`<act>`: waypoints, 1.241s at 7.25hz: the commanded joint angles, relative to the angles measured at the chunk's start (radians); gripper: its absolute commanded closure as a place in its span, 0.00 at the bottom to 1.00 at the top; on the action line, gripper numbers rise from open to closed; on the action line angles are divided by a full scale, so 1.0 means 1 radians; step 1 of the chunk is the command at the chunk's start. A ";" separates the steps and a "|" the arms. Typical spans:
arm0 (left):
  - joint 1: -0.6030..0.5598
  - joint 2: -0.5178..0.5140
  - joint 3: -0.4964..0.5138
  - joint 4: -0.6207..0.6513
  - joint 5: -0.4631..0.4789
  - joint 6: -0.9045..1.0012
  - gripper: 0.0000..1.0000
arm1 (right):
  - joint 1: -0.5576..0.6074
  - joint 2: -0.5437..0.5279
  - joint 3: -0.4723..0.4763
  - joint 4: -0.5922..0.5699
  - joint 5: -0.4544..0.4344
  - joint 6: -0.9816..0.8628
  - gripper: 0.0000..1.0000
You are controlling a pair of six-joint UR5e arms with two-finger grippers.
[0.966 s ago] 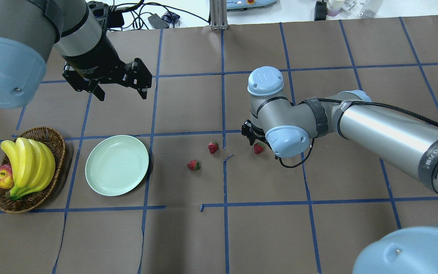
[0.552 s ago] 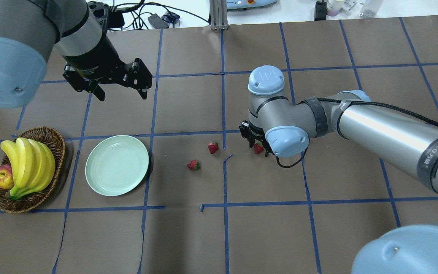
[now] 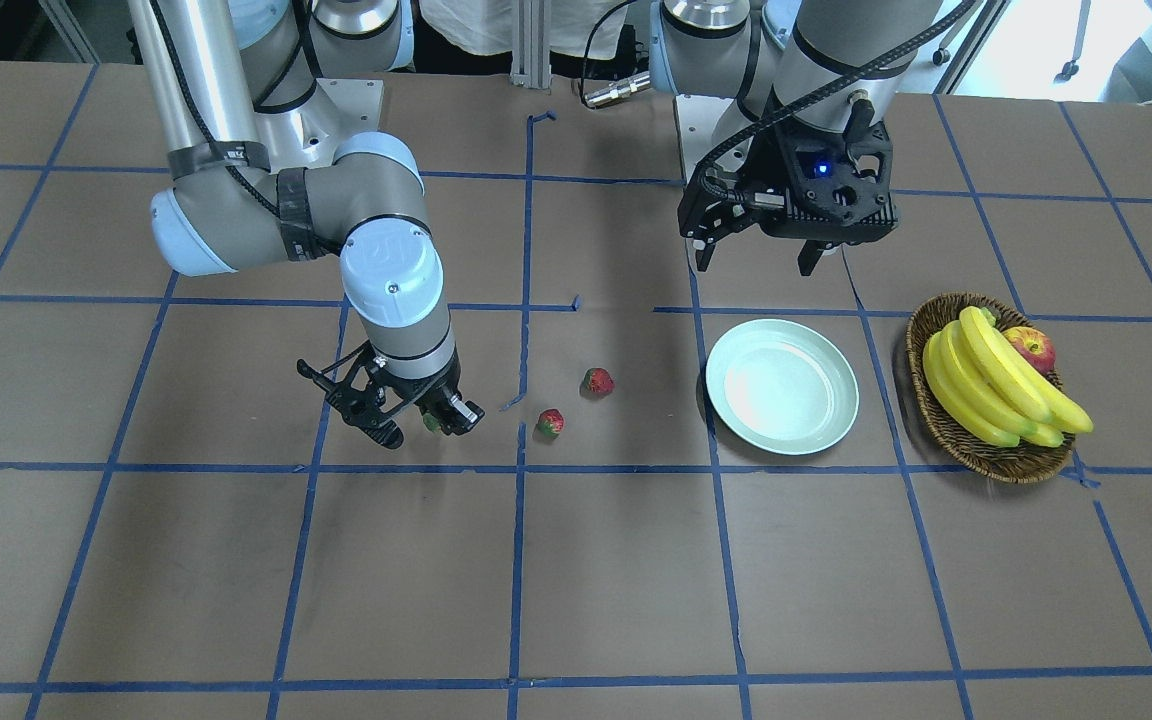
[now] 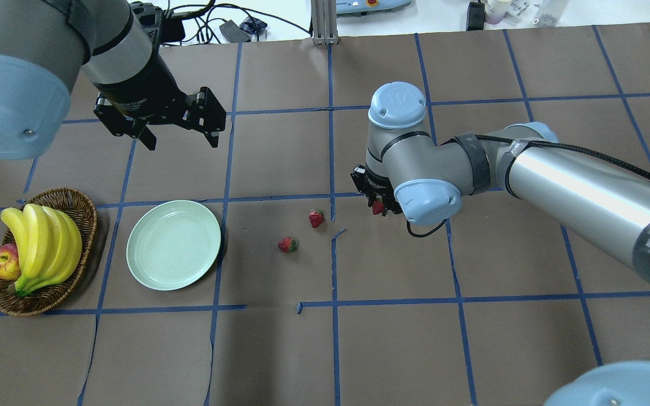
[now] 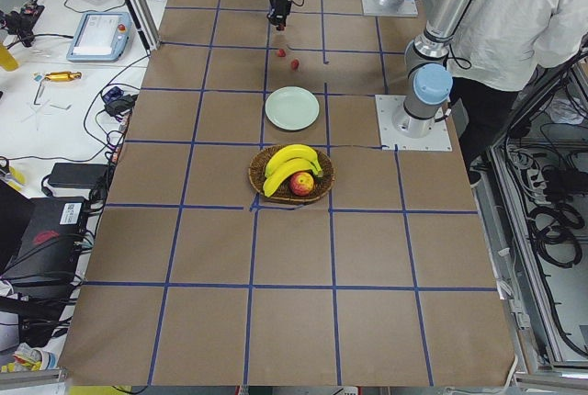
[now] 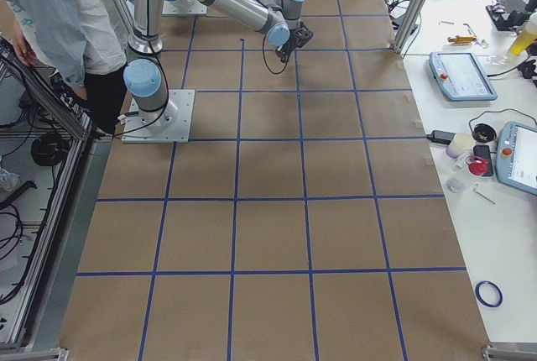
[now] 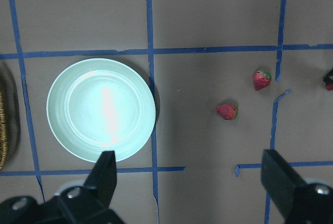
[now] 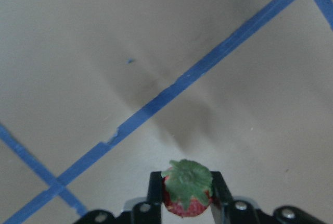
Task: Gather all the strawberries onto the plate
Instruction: 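Carry the strawberry toward the plate and release it beside the others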
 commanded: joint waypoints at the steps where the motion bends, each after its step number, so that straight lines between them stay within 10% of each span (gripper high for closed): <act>1: -0.001 0.002 0.001 0.000 0.000 0.000 0.00 | 0.038 -0.029 -0.043 -0.090 0.240 0.159 1.00; 7: 0.001 0.004 -0.001 0.000 -0.002 0.000 0.00 | 0.254 0.235 -0.203 -0.114 0.191 0.158 1.00; 8: 0.001 0.004 -0.002 0.000 -0.002 0.000 0.00 | 0.254 0.237 -0.212 -0.114 0.188 0.157 0.37; 9: -0.001 0.004 -0.002 0.000 0.000 0.000 0.00 | 0.254 0.230 -0.229 -0.114 0.144 0.145 0.00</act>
